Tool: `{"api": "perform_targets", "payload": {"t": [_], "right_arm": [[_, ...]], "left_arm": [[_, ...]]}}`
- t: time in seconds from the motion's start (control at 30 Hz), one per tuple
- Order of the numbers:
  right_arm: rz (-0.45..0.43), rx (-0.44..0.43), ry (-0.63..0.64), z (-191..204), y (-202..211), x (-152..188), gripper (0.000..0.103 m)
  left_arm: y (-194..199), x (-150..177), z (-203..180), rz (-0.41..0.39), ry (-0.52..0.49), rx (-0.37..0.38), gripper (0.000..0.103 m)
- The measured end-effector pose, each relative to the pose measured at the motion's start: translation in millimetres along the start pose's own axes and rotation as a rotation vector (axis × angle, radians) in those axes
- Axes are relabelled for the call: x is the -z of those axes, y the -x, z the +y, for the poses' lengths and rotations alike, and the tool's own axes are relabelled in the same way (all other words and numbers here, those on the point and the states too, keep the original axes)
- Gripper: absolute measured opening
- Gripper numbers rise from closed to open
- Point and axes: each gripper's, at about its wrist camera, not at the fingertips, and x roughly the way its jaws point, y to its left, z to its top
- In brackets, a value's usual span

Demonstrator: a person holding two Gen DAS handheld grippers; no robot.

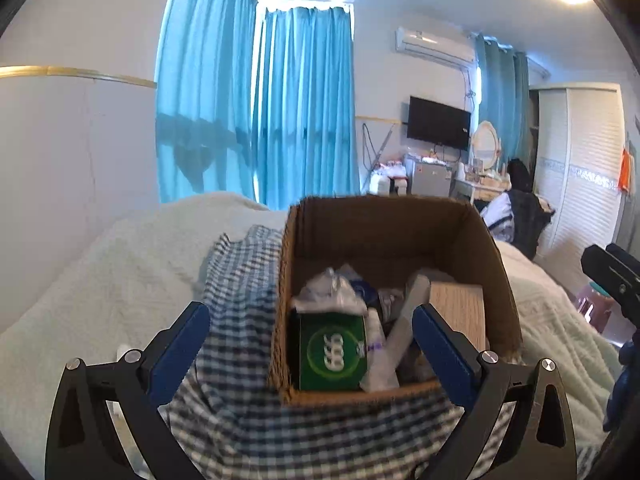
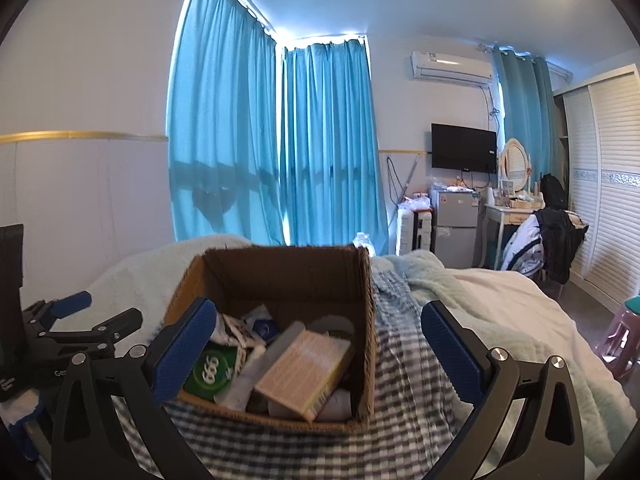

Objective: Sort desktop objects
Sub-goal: 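Move both tools back toward the bead bracelet and black ring on the cloth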

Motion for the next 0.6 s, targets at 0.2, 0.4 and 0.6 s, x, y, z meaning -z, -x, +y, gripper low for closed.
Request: {"api": "perform_targets", "payload": {"t": [0.2,0.4,0.6], "right_arm": [[0.085,-0.021,0.001,-1.8,11.0,20.3,0.103],[0.154,-0.050,-0.021,-2.6,20.7,45.5,0.103],[0.201,-0.059,0.014,1.1,24.1,61.7,0.103]], "left_arm": [[3.3,26.4,-12.0,0.064,-0.058,0.011,0.103],[9.4,43.2,-23.7,0.111,-0.077,0.027,0.103],[0.6,62.3,-27.4,0.271,-0.060,0.092,0.103]]}}
